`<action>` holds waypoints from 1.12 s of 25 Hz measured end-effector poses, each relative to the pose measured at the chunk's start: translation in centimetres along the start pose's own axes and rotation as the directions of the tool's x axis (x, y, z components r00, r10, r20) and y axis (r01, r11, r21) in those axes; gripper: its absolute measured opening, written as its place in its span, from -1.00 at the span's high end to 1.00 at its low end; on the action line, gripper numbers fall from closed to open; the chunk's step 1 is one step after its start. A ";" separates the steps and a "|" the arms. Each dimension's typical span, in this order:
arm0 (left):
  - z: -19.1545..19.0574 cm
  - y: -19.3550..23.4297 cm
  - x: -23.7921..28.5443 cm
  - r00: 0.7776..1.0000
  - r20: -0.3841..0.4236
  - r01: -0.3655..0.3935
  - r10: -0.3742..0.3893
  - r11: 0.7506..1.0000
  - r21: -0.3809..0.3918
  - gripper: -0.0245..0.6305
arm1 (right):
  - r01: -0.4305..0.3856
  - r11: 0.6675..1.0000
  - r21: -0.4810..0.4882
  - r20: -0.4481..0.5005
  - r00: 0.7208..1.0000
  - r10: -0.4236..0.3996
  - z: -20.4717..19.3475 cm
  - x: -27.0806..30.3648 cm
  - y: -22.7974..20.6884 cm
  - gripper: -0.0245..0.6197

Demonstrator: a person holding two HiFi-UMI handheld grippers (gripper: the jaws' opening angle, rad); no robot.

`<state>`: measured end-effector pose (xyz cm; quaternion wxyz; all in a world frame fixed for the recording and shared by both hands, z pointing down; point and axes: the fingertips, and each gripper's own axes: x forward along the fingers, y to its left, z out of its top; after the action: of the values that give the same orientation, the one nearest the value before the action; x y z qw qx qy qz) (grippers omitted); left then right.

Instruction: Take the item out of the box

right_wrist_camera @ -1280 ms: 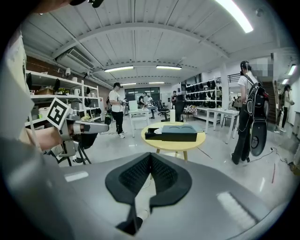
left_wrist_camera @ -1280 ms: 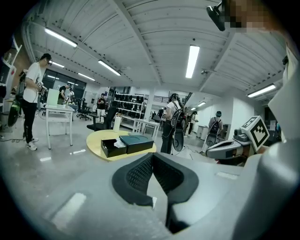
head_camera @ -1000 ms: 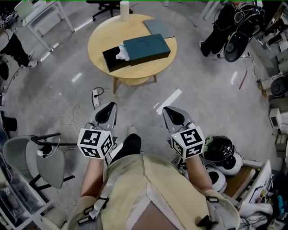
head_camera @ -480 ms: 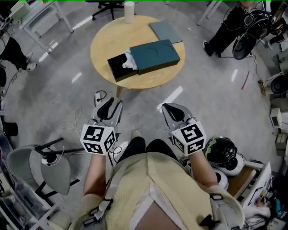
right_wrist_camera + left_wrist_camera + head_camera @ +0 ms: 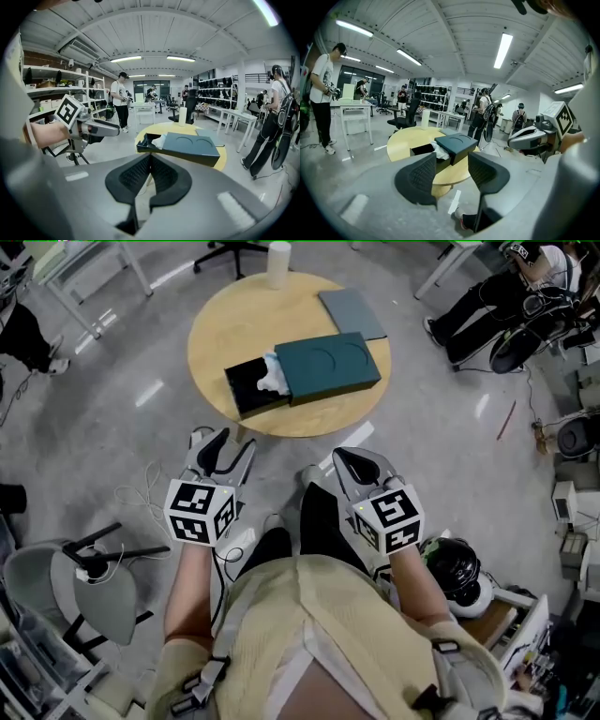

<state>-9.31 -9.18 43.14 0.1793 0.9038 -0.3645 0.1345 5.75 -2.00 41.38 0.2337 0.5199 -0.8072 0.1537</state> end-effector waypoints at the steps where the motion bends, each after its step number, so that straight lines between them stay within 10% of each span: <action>1: 0.0 0.3 0.4 1.000 -0.005 -0.003 0.002 1.000 -0.009 0.27 | -0.004 1.000 -0.005 0.002 1.000 0.004 0.3 0.4 -0.5 0.91; 28: -0.4 5.1 16.7 0.958 -0.277 -0.081 0.073 0.997 -0.019 0.36 | -0.202 0.978 -0.052 -0.053 0.979 0.199 5.3 12.6 -12.7 0.91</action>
<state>-1.29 -22.63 50.90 0.2365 0.8586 -0.3729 0.2604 11.75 -19.48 43.73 0.2509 0.4252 -0.8538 0.1655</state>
